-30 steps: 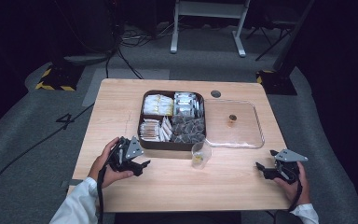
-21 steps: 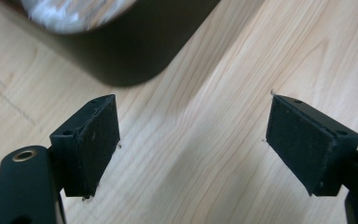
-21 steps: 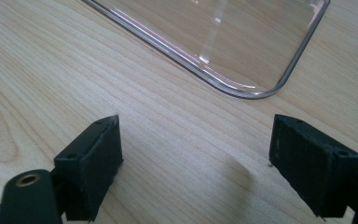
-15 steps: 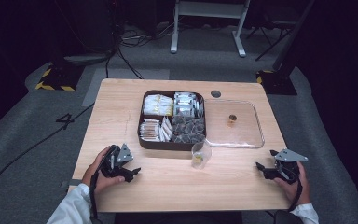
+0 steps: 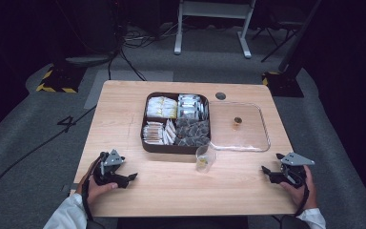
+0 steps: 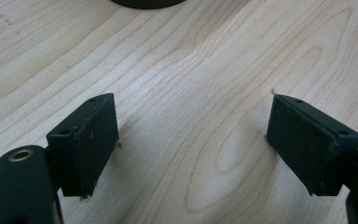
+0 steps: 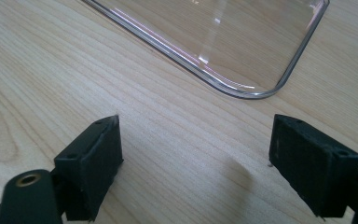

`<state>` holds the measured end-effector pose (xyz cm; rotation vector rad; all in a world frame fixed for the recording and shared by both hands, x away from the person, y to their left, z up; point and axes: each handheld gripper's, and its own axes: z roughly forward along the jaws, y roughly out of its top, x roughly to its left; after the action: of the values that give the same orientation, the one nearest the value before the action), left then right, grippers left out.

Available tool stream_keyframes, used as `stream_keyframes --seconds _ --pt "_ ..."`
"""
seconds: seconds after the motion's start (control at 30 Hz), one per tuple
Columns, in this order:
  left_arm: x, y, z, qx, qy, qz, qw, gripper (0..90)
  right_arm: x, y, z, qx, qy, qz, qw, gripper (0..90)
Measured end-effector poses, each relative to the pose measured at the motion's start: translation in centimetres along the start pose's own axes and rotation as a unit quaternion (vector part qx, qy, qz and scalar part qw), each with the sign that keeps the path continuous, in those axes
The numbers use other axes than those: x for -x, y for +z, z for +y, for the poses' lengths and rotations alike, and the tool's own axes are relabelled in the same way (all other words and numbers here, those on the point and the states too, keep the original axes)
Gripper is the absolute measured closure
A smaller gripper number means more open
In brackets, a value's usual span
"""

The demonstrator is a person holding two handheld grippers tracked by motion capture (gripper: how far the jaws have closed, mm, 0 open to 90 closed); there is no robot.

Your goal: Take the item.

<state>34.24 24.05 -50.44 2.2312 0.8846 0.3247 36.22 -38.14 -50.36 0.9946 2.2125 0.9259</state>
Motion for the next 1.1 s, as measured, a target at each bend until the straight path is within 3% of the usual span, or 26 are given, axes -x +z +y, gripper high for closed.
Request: stream_keyframes --seconds 1.1 --pt "-0.09 0.09 0.07 -0.002 0.006 -0.003 1.0 16.0 -0.1 -0.03 -0.01 0.001 -0.003 -0.004 1.0 17.6"
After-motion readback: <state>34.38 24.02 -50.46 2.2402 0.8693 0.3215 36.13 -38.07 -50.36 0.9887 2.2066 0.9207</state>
